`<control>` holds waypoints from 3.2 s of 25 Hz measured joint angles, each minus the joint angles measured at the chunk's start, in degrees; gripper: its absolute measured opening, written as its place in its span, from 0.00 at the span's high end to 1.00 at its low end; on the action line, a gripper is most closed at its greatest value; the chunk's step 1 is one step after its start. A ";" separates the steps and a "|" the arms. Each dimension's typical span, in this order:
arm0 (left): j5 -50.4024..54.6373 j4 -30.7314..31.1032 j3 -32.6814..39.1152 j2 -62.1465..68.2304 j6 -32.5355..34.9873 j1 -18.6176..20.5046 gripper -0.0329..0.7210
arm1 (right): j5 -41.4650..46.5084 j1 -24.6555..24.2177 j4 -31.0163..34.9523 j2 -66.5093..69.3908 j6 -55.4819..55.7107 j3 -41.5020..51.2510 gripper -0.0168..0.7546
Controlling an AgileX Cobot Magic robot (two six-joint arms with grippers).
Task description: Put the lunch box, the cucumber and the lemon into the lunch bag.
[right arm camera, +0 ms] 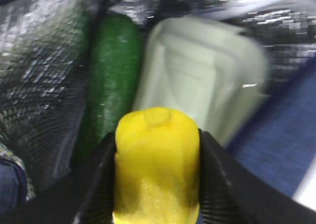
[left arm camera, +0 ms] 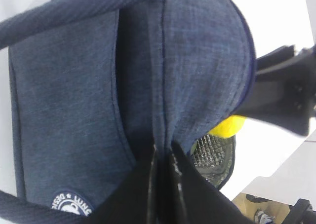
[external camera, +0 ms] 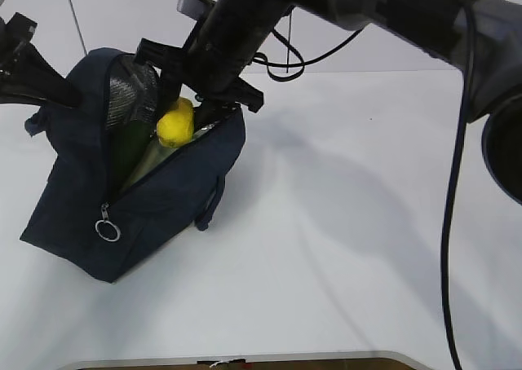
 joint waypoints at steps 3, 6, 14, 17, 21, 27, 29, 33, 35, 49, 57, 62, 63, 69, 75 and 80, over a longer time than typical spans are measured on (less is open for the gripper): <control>0.00 0.00 0.00 0.00 0.00 0.00 0.98 | -1.10 0.79 0.22 0.51 0.00 0.00 0.45; 0.00 0.00 0.00 0.00 0.00 0.00 0.98 | -1.23 0.92 0.22 0.61 0.00 0.00 0.39; 0.00 0.00 0.00 0.00 0.00 -0.72 0.98 | 0.54 0.92 0.22 0.61 -0.26 -0.75 0.35; 0.00 0.11 0.00 0.00 0.00 -0.02 0.98 | 3.83 0.92 -1.20 0.61 -1.03 -2.87 0.34; 0.00 0.22 0.00 0.00 0.00 -0.02 0.98 | 4.68 0.82 -6.07 0.61 -1.51 -7.06 0.34; 0.00 0.22 0.00 0.00 0.00 -0.02 0.98 | 5.06 0.62 -6.55 0.61 -3.96 -9.49 0.34; 0.00 0.22 0.00 0.00 -0.02 -0.02 0.98 | 5.13 0.62 -5.10 0.61 -6.17 -9.49 0.34; 0.00 0.22 0.00 0.00 -0.02 -0.02 0.98 | 5.13 0.62 -1.32 0.61 -11.53 -9.49 0.34; 0.00 0.22 0.00 0.00 -0.02 -0.02 0.98 | 5.19 0.62 -0.24 0.50 -12.93 -9.49 0.34; 0.00 0.22 0.00 0.00 -0.02 -0.02 0.98 | 5.28 0.73 -11.05 -18.83 -16.23 12.64 0.34; 0.00 0.22 0.00 0.00 -0.02 -0.02 0.98 | 5.28 0.73 -21.50 -25.50 -9.46 28.46 0.34; 0.00 0.22 0.00 0.00 -0.02 -0.02 0.98 | 5.06 0.73 -23.92 -25.50 -6.01 32.92 0.34; 0.00 0.22 0.00 0.00 -0.02 -0.02 0.98 | 4.41 0.73 -23.92 -25.50 -5.19 33.17 0.34; 0.00 0.22 0.00 0.00 -0.02 -0.02 0.98 | -2.27 0.35 -22.68 -25.50 -1.12 35.10 0.34; 0.00 0.22 0.00 0.00 -0.02 -0.02 0.98 | -4.74 -4.55 -12.19 -25.50 -0.97 36.34 0.34; 0.00 0.22 0.00 0.00 -0.02 -0.02 0.98 | -7.35 -8.59 -0.50 -25.35 -4.67 36.47 0.34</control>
